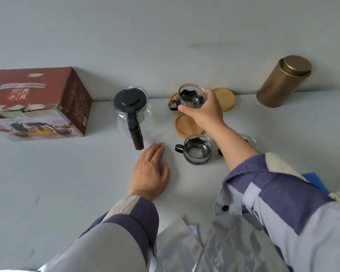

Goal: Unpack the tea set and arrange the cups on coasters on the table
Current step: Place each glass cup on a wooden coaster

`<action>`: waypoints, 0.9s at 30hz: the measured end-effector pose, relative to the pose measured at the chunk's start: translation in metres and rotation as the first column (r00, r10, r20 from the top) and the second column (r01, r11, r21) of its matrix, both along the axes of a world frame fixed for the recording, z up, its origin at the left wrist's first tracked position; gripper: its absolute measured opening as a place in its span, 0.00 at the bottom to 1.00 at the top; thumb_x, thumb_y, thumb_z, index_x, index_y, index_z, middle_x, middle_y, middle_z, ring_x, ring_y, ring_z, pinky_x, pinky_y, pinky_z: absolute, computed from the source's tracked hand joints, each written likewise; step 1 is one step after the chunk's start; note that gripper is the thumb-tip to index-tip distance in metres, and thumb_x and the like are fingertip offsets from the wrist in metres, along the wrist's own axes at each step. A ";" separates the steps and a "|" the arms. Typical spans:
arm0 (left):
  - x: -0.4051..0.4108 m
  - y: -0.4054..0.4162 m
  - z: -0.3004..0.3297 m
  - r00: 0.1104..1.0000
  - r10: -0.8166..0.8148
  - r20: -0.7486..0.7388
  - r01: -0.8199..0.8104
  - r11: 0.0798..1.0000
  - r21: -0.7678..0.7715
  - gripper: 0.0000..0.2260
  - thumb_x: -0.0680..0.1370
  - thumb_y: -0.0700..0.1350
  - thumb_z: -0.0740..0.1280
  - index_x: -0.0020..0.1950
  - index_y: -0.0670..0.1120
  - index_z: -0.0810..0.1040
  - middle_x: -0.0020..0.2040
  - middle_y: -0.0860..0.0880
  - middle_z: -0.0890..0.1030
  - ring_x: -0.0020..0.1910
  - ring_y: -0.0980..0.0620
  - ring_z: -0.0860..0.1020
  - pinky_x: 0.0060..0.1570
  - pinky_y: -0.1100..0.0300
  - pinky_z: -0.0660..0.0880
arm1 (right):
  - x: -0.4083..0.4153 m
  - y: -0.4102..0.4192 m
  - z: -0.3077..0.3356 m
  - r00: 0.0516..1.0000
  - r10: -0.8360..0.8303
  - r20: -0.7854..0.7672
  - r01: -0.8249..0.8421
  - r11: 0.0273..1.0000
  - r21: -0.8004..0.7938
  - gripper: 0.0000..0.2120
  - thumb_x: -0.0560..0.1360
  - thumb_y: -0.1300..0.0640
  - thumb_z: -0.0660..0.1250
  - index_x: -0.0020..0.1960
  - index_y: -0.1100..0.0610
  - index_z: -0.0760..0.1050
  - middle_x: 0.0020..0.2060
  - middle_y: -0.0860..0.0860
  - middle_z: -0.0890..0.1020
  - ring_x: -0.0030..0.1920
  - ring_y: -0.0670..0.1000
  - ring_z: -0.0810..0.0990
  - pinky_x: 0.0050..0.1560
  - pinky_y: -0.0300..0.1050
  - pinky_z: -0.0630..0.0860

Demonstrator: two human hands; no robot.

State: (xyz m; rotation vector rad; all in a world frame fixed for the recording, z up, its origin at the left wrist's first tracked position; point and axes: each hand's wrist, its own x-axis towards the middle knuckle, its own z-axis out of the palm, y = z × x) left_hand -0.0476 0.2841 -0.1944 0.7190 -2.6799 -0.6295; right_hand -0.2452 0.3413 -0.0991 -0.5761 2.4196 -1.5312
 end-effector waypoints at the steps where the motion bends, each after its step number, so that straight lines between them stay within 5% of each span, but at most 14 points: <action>1: 0.000 0.000 0.000 1.000 -0.003 -0.002 0.003 1.000 0.004 0.23 0.76 0.46 0.61 0.71 0.45 0.68 0.70 0.50 0.69 0.70 0.52 0.65 0.73 0.59 0.56 | -0.008 -0.010 -0.005 1.000 0.002 -0.009 -0.002 1.000 0.019 0.37 0.60 0.51 0.79 0.65 0.55 0.67 0.59 0.49 0.75 0.56 0.47 0.75 0.48 0.30 0.70; 4: -0.001 -0.001 0.000 1.000 -0.015 0.000 0.015 1.000 -0.001 0.23 0.75 0.46 0.61 0.70 0.44 0.68 0.70 0.49 0.69 0.70 0.51 0.66 0.72 0.56 0.60 | -0.025 -0.034 -0.019 1.000 0.000 -0.029 0.002 0.997 0.078 0.39 0.60 0.50 0.79 0.66 0.56 0.67 0.61 0.51 0.75 0.59 0.50 0.75 0.57 0.39 0.71; 15: -0.002 -0.003 0.001 0.999 -0.003 0.033 0.004 1.000 -0.012 0.24 0.75 0.47 0.61 0.71 0.45 0.67 0.71 0.50 0.69 0.71 0.53 0.63 0.71 0.69 0.44 | -0.047 -0.058 -0.050 0.996 -0.053 -0.065 0.066 0.976 0.207 0.41 0.58 0.46 0.79 0.66 0.53 0.67 0.60 0.51 0.76 0.63 0.55 0.71 0.61 0.50 0.72; 22: -0.002 -0.003 0.003 0.999 -0.006 0.044 0.007 1.000 -0.014 0.24 0.75 0.47 0.62 0.71 0.45 0.68 0.71 0.50 0.69 0.70 0.52 0.65 0.72 0.64 0.50 | -0.044 -0.047 -0.030 0.996 -0.068 -0.065 0.087 0.931 0.356 0.54 0.58 0.41 0.78 0.74 0.55 0.53 0.71 0.53 0.62 0.72 0.56 0.58 0.67 0.54 0.63; 27: 0.000 -0.001 0.004 0.999 0.002 0.042 -0.001 1.000 -0.020 0.24 0.75 0.48 0.61 0.70 0.45 0.69 0.70 0.50 0.69 0.69 0.51 0.66 0.71 0.65 0.50 | -0.027 -0.013 -0.006 0.997 -0.005 -0.078 0.024 0.969 0.245 0.40 0.68 0.49 0.73 0.73 0.56 0.57 0.68 0.55 0.65 0.69 0.56 0.62 0.68 0.49 0.63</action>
